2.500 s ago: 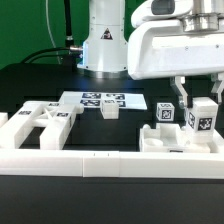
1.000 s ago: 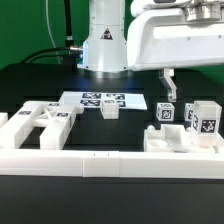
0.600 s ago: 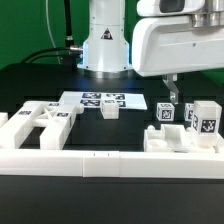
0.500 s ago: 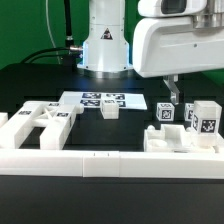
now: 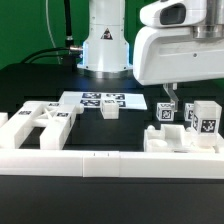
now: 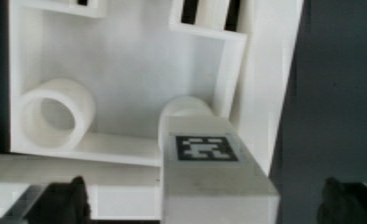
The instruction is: Assemble chair
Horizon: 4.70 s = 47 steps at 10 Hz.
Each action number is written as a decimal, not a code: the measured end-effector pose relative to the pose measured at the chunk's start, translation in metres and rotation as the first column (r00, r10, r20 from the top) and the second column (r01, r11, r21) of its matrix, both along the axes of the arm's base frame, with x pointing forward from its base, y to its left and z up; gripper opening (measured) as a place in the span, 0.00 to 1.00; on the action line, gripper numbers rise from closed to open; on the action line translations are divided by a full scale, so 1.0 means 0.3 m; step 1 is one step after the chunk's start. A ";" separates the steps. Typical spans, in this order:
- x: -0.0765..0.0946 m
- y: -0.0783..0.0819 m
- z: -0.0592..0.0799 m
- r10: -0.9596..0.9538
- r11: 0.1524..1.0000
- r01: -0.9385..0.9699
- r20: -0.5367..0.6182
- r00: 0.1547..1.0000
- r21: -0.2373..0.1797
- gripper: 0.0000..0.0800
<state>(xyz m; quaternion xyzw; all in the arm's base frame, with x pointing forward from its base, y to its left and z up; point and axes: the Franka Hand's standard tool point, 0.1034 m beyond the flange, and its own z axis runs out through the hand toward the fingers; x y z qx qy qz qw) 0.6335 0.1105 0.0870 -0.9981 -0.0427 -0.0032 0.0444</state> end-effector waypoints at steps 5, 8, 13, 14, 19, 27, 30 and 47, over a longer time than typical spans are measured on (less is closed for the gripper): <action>0.000 -0.003 -0.002 0.020 1.000 -0.020 -0.002 1.000 0.001 0.54; 0.001 -0.002 -0.002 -0.007 1.000 0.007 -0.004 1.000 0.002 0.35; 0.012 0.022 -0.004 -0.405 0.914 0.405 -0.027 0.914 0.033 0.35; 0.017 0.020 -0.004 -0.508 0.859 0.510 -0.038 0.860 0.045 0.35; 0.012 0.056 -0.009 -0.879 0.466 0.885 -0.103 0.465 0.018 0.36; 0.031 0.054 -0.011 -0.983 0.075 0.997 -0.165 0.076 0.015 0.39; 0.031 0.052 -0.002 -0.955 0.258 0.966 -0.146 0.258 0.023 0.75; 0.031 0.080 -0.008 0.303 0.953 -0.299 0.103 0.947 -0.053 0.81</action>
Offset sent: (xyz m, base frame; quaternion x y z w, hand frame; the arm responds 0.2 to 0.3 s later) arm 0.0050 -0.0022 0.0050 -0.0249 -0.0219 -0.0767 0.9965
